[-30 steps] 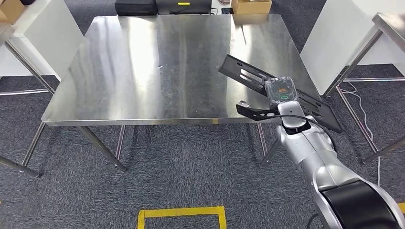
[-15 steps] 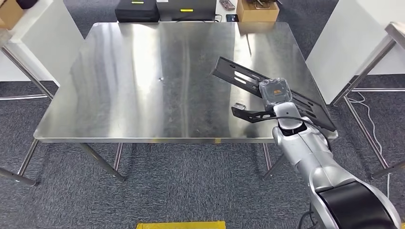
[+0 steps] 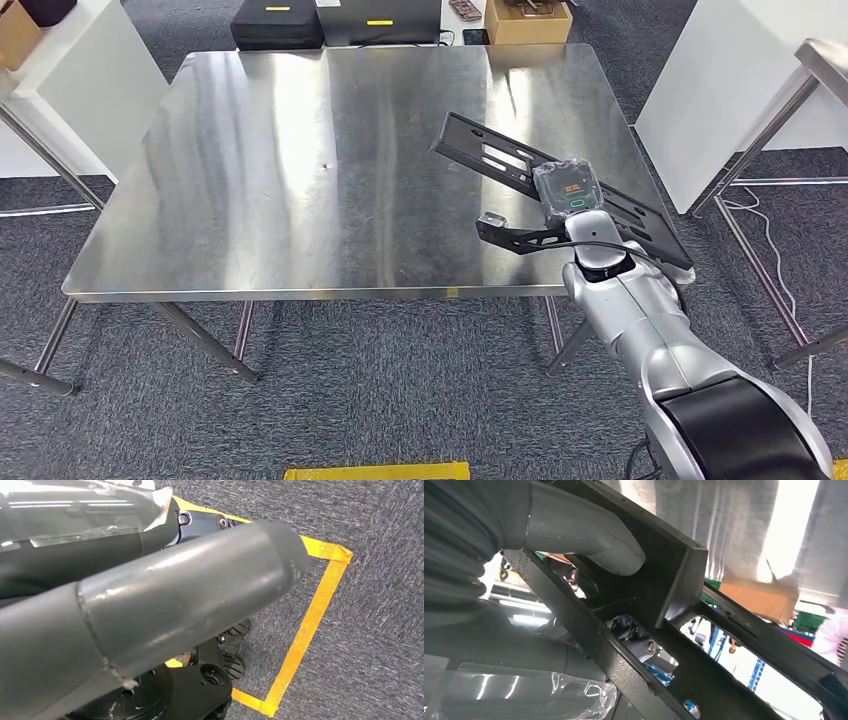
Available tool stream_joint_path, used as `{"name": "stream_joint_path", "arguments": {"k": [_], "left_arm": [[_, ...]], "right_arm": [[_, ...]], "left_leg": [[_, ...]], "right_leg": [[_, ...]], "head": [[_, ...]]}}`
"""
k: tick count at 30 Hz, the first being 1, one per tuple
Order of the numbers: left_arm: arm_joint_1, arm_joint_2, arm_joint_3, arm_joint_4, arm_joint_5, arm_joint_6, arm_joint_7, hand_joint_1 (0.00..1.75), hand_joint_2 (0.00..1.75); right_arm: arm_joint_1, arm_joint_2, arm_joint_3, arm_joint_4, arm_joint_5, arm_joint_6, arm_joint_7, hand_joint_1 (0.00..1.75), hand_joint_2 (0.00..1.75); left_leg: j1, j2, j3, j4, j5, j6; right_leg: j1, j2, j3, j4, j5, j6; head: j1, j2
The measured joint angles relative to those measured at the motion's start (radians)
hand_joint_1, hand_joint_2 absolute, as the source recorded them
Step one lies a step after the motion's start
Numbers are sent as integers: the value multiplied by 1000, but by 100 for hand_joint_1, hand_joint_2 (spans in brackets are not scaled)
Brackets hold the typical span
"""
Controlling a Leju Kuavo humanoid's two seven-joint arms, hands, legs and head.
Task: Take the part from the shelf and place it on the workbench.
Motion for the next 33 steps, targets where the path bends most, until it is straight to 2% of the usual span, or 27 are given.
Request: {"name": "stream_joint_path", "arguments": {"k": [8, 16, 21, 25, 29, 33], "left_arm": [[-1, 0, 10, 0, 6, 13, 6, 0, 0], [-2, -2, 11, 0, 1, 22, 17, 0, 0], [-3, -4, 13, 0, 8, 24, 17, 0, 0], [-3, -5, 15, 0, 9, 25, 17, 0, 175], [-4, -7, 15, 0, -1, 23, 23, 0, 175], [-4, -10, 16, 0, 0, 32, 44, 0, 175]], "right_arm": [[-3, 24, 12, 0, 0, -105, -89, 175, 175], [-4, 63, 14, 21, -19, -133, -151, 175, 175], [-5, 84, 14, 45, -20, -135, -156, 175, 175], [-5, 91, 14, 64, -16, -161, -167, 0, 0], [-6, 95, 11, 75, -13, -179, -173, 0, 0], [-9, 99, -6, 85, -28, -143, -174, 0, 0]], "left_leg": [[-2, 0, 5, 3, 1, -2], [-3, 0, 5, 4, 1, -1], [-3, 0, 5, 4, 1, -1], [-3, 0, 5, 4, 1, -1], [-4, 0, 5, 4, 1, -1], [-4, 0, 5, 5, 1, -1]], "right_leg": [[-2, 0, 7, 0, 1, -1], [-3, 0, 7, 0, 1, -1], [-3, 0, 7, 0, 1, -1], [-3, 0, 7, 0, 1, -1], [-3, 0, 7, 0, 1, -1], [-3, 0, 7, 0, 1, -1]], "head": [[0, 0], [0, 0], [0, 0], [0, 0], [0, 0], [0, 0]]}}
